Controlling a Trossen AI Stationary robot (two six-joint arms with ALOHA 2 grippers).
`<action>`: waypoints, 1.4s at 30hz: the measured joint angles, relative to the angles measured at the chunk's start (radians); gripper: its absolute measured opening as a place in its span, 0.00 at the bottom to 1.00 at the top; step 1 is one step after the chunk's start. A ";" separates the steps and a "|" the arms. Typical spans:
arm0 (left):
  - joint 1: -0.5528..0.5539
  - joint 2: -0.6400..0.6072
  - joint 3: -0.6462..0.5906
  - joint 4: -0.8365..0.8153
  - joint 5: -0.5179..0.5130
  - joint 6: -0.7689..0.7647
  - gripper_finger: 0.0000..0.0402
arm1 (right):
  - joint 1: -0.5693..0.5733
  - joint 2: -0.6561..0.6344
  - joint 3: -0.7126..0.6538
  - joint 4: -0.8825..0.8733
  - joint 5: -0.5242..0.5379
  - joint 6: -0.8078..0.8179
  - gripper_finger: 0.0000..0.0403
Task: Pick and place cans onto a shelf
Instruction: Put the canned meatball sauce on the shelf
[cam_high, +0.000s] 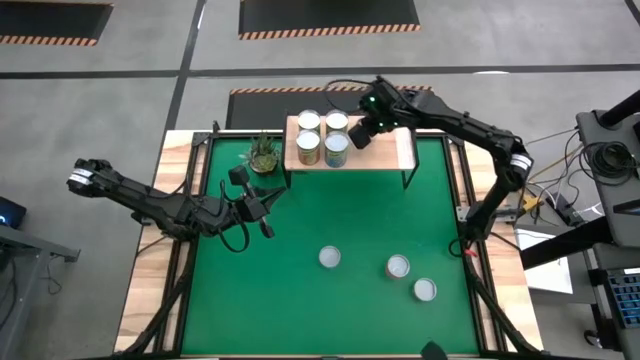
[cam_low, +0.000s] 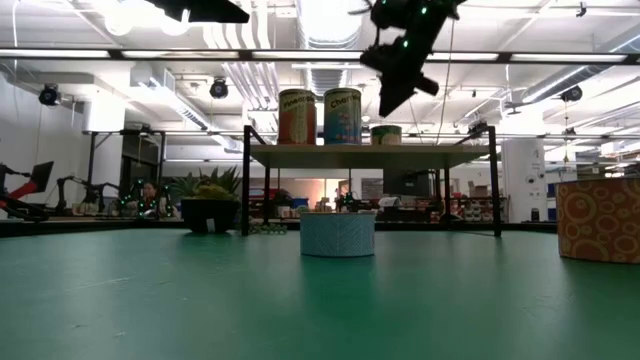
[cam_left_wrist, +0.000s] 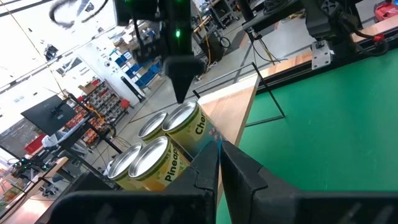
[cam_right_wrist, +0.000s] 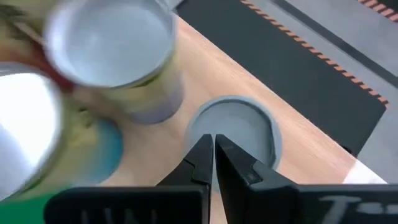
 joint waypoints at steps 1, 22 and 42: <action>0.000 0.000 0.000 0.000 0.000 0.000 0.00 | 0.011 -0.014 0.000 -0.005 0.001 0.005 0.02; 0.000 0.000 0.000 0.000 0.000 -0.035 0.00 | 0.704 -0.135 -0.329 -0.268 -0.454 0.634 0.02; 0.000 0.000 0.000 0.000 0.000 -0.044 0.00 | 0.934 -0.151 -0.607 -0.015 -0.215 0.609 0.02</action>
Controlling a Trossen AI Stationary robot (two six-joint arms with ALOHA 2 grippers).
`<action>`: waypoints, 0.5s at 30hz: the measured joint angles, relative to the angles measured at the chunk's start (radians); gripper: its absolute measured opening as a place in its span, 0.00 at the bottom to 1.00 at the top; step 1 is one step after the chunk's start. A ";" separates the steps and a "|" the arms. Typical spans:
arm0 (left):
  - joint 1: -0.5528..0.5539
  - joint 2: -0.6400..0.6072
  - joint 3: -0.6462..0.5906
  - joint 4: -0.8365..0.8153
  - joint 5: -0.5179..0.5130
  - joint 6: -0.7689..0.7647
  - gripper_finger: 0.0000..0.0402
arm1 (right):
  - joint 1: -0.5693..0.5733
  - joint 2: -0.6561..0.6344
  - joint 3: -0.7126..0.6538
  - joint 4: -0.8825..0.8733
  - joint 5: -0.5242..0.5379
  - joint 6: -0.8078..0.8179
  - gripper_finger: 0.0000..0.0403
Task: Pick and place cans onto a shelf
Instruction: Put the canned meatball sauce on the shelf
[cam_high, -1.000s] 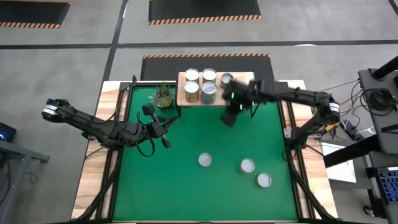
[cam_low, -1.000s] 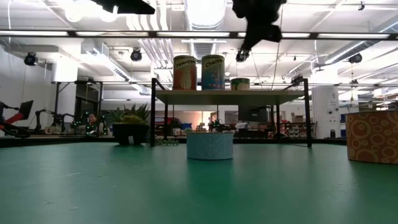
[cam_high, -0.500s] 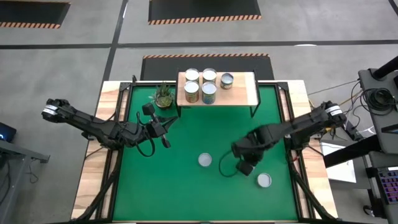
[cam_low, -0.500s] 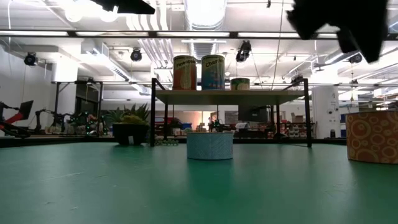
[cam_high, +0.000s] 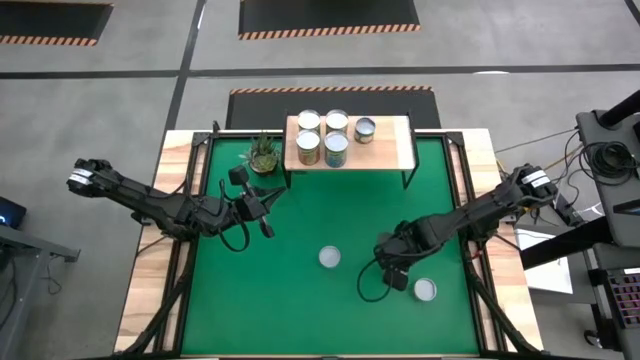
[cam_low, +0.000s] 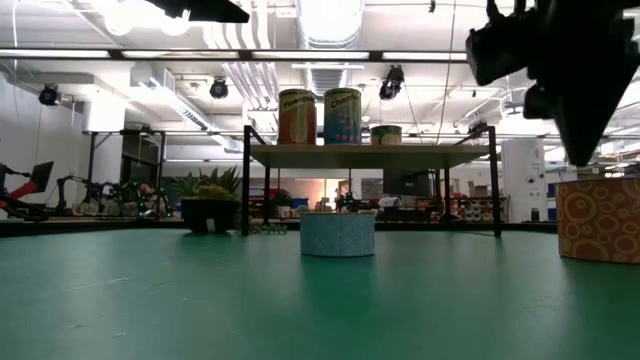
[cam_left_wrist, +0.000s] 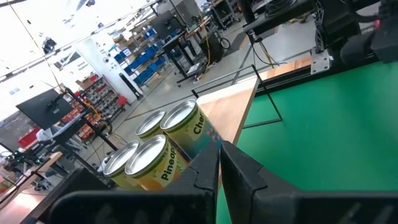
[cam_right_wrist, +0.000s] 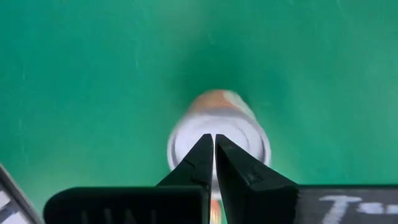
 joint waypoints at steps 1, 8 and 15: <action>0.000 0.000 0.000 0.000 0.000 -0.001 0.00 | 0.000 0.001 -0.012 0.026 0.006 -0.010 0.02; 0.000 0.000 0.000 0.000 0.000 -0.001 0.00 | -0.004 0.003 -0.083 0.130 0.010 -0.018 0.02; 0.000 0.000 0.000 0.000 0.000 -0.001 0.00 | -0.022 0.003 -0.117 0.164 0.170 0.075 0.02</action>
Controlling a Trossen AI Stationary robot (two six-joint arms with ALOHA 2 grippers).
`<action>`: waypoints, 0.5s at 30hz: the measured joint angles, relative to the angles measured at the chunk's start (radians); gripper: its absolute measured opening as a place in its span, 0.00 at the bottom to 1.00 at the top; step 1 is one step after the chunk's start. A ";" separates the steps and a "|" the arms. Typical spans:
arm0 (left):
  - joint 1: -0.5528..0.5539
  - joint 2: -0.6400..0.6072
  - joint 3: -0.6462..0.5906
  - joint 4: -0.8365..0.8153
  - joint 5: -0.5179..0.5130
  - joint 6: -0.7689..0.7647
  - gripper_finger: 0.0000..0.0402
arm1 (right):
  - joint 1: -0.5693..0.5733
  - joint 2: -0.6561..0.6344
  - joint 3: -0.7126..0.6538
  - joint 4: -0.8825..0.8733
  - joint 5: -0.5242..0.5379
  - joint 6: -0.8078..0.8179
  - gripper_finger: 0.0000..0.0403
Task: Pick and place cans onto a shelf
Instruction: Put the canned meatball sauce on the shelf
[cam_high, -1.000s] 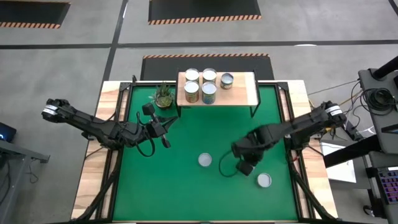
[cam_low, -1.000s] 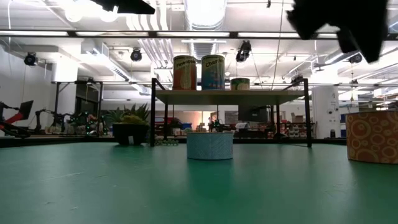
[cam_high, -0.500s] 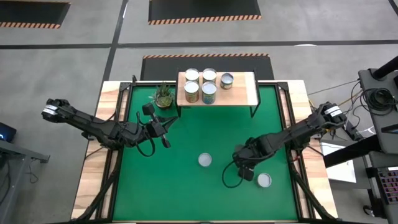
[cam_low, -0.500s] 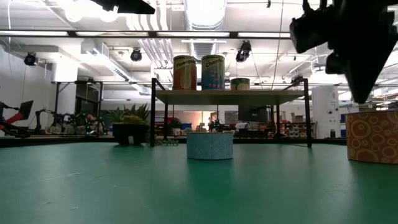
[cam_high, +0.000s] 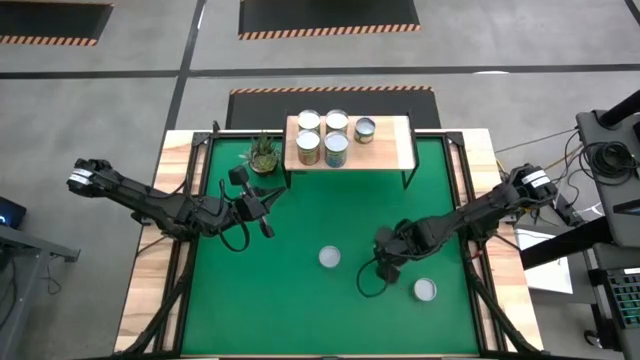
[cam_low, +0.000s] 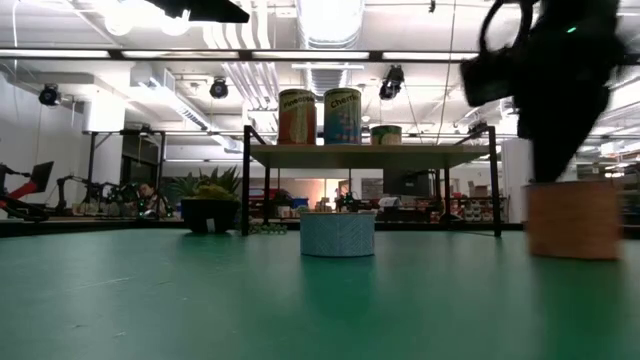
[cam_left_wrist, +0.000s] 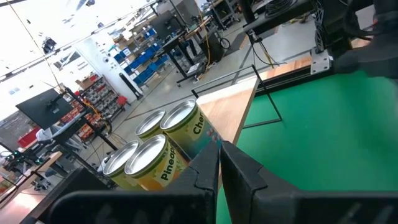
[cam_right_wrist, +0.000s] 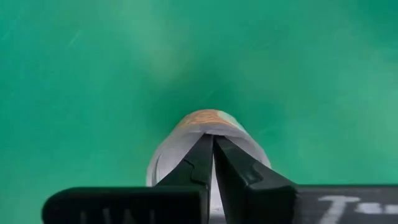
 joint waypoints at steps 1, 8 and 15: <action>0.000 0.000 0.000 0.000 0.000 0.000 0.00 | -0.015 0.000 -0.002 -0.006 0.042 0.053 0.02; 0.000 0.000 0.000 0.000 0.000 0.000 0.00 | -0.120 -0.041 0.031 -0.237 0.024 0.258 0.02; 0.000 0.000 0.000 0.000 0.000 0.000 0.00 | -0.126 -0.128 0.028 -0.336 0.049 0.282 0.02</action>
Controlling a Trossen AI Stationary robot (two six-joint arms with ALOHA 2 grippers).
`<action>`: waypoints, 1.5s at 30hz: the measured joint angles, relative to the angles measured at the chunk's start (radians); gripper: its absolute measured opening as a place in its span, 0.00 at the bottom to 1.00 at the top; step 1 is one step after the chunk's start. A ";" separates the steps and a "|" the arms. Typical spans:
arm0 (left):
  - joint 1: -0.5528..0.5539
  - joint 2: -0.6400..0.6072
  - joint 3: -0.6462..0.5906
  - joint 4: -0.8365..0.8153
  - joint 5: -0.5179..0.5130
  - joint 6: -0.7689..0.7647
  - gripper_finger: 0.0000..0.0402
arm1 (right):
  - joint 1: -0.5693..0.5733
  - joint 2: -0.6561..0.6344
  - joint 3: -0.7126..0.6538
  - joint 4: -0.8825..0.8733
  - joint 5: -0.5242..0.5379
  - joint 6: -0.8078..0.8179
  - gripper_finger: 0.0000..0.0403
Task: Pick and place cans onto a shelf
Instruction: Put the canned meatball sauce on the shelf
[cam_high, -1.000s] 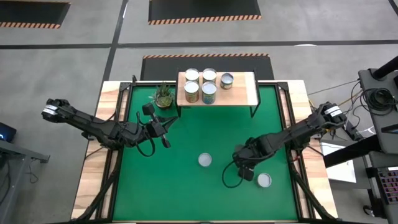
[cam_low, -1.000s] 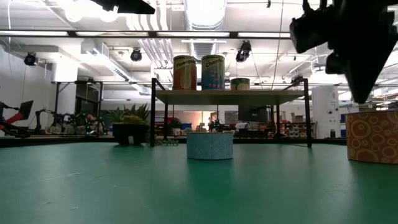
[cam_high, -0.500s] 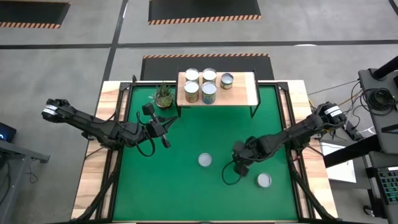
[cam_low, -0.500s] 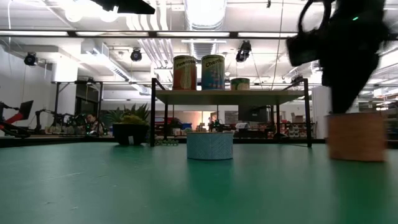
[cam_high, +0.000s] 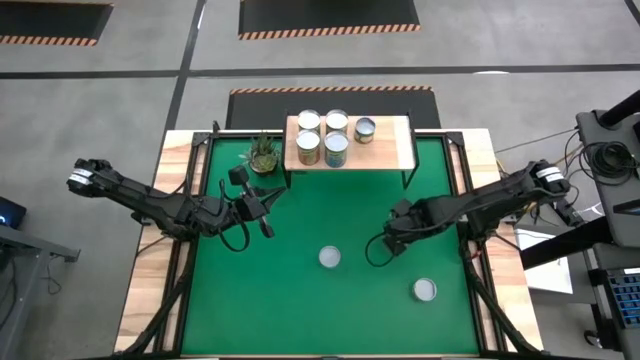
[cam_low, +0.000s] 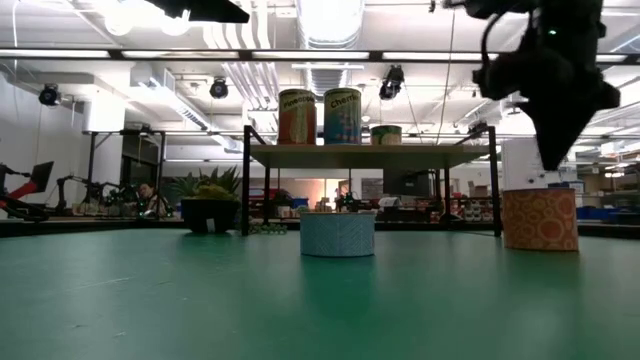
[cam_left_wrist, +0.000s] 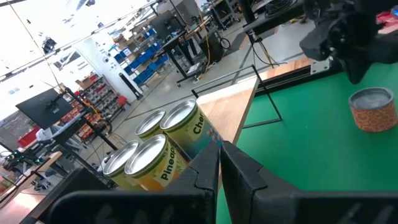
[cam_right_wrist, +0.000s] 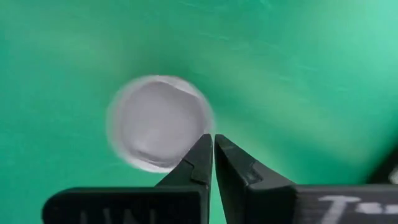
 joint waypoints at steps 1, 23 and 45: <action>0.000 0.000 0.000 0.000 0.000 0.000 0.00 | 0.000 -0.007 -0.008 -0.022 0.007 0.008 0.02; 0.000 0.000 0.000 0.000 0.000 0.000 0.00 | 0.007 -0.014 -0.089 0.322 -0.156 -0.062 0.02; 0.000 0.000 0.000 0.000 0.000 0.000 0.00 | 0.039 0.043 -0.096 0.485 -0.255 -0.150 0.02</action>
